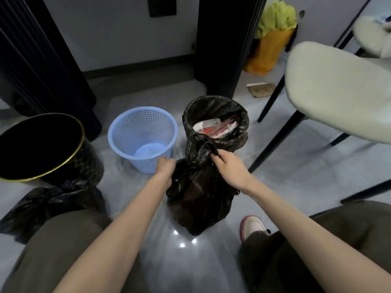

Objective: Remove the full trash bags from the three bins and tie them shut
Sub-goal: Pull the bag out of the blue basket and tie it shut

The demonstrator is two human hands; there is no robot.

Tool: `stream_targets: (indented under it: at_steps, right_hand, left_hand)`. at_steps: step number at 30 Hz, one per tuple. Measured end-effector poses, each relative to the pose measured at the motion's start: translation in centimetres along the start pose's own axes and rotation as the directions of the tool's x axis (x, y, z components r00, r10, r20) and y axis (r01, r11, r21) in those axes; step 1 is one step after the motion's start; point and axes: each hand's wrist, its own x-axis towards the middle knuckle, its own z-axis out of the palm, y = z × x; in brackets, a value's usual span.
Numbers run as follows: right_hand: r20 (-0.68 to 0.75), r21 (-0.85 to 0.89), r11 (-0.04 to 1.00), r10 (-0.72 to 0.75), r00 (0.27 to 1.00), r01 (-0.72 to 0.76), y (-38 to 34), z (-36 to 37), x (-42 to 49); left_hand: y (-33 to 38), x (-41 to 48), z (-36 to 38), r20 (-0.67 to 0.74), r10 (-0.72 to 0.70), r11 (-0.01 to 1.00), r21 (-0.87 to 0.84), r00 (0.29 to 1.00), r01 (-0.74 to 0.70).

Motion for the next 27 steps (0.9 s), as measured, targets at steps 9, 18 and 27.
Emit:
stream_targets:
  at_steps: [9,18,27]
  right_hand:
    - [0.01,0.148,0.981,0.128,0.992,-0.128,4.1,5.2,-2.0]
    - [0.142,0.053,0.989,0.127,0.982,-0.135,5.9,3.4,-3.2]
    - [-0.132,-0.188,0.928,0.3,0.945,-0.321,9.3,-2.2,-4.6]
  left_hand:
    - [5.5,-13.9,-0.1,0.551,0.144,0.782,0.445,0.822,-0.436]
    - [2.8,-12.9,-0.6,0.22,0.378,0.777,0.452,0.899,-0.437]
    - [2.6,-11.4,-2.9,-0.048,0.252,0.965,0.087,0.966,-0.248]
